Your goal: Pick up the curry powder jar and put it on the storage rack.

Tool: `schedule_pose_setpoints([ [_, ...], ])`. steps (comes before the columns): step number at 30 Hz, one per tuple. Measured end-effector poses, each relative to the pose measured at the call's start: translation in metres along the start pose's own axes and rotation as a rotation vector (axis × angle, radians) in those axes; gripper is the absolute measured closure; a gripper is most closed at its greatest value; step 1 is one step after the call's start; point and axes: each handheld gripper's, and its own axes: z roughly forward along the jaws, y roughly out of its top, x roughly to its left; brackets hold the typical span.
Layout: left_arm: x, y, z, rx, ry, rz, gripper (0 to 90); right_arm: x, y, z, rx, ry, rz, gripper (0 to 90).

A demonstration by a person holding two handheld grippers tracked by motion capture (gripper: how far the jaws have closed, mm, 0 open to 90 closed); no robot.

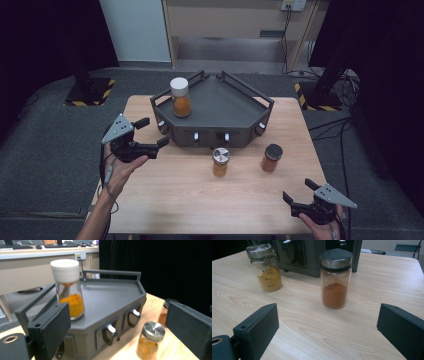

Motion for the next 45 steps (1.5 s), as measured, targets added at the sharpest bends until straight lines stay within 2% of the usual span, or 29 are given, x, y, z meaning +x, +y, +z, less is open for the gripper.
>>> schedule_pose_setpoints([
  [2, 0.000, -0.006, -0.002, 0.001, -0.011, -0.007, 5.4, 0.000, 0.000, 0.000, -0.001, 0.002, 0.001, 3.8],
  [6, -0.005, -0.018, -0.007, 0.015, -0.009, 0.003, 5.5, -0.001, -0.001, 0.000, -0.005, 0.005, 0.006, 3.7],
  [11, -0.007, -0.034, -0.013, 0.024, -0.017, -0.011, 5.8, 0.001, -0.001, 0.000, -0.005, 0.004, -0.004, 4.1],
  [22, -0.008, -0.079, -0.028, 0.015, -0.042, -0.042, 5.9, 0.001, -0.001, 0.001, -0.010, 0.009, -0.006, 3.0],
  [24, -0.008, -0.083, -0.030, 0.026, -0.043, -0.030, 5.9, 0.001, -0.001, 0.001, -0.012, 0.009, -0.009, 2.8],
  [30, -0.006, -0.098, -0.037, 0.031, -0.047, -0.049, 5.8, 0.001, -0.001, 0.002, -0.008, 0.012, -0.009, 2.8],
  [37, -0.006, -0.113, -0.039, 0.052, -0.031, -0.041, 5.7, 0.001, -0.001, 0.003, -0.007, 0.013, -0.006, 2.6],
  [43, -0.001, -0.127, -0.045, 0.034, -0.023, -0.067, 7.0, 0.002, 0.000, 0.004, 0.001, 0.012, -0.012, 2.6],
  [45, -0.002, -0.130, -0.046, 0.040, -0.010, -0.046, 7.0, 0.002, 0.000, 0.004, 0.001, 0.014, -0.012, 2.6],
])
